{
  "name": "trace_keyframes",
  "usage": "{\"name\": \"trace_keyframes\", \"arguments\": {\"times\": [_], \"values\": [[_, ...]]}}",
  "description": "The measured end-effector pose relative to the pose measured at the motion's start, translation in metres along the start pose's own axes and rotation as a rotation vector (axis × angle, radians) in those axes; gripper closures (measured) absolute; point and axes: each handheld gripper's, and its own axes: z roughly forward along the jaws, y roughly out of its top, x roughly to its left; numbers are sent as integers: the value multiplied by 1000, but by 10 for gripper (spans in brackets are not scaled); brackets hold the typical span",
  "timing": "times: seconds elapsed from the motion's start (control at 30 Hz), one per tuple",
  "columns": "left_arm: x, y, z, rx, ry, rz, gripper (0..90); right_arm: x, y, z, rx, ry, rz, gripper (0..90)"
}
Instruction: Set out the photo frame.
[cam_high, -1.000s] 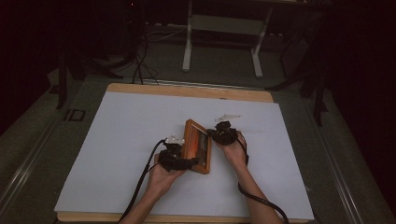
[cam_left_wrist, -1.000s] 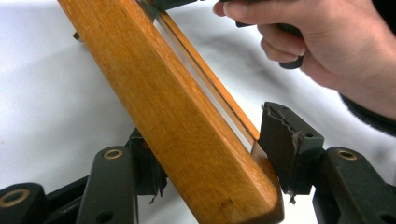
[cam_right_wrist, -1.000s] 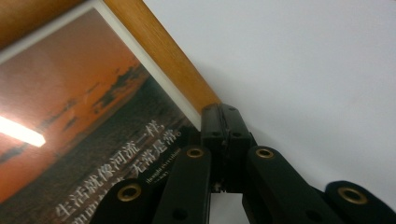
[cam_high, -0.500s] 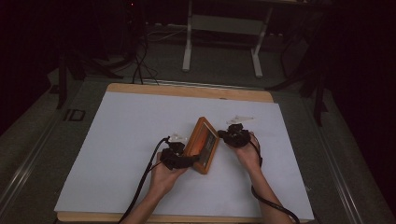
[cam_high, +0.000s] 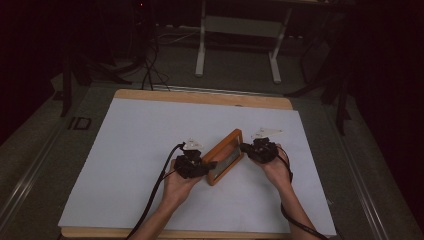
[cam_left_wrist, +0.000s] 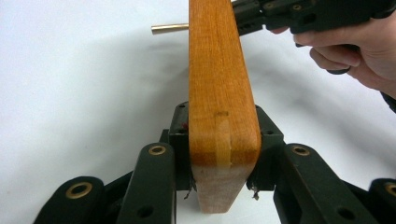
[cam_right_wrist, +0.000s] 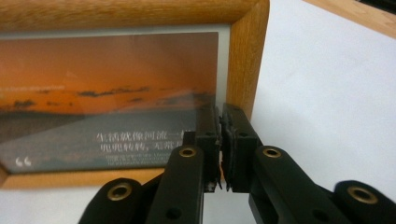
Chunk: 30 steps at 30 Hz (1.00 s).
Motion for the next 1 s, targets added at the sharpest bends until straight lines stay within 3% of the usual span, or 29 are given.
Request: {"name": "trace_keyframes", "arguments": {"times": [0.3, 0.57, 0.73, 1.0], "values": [[12, 8, -18, -40, -37, -1, 688, 6, 2, -18, -22, 11, -47, 757], [11, 19, -30, -26, -28, 98, 688, 12, 16, -21, -46, 87, -87, 563], [10, 27, -38, -18, -24, 145, 688, 14, 23, -23, -68, 102, -107, 544], [7, 39, -49, 8, -29, 236, 688, 21, 39, -29, -97, 135, -187, 478]]}}
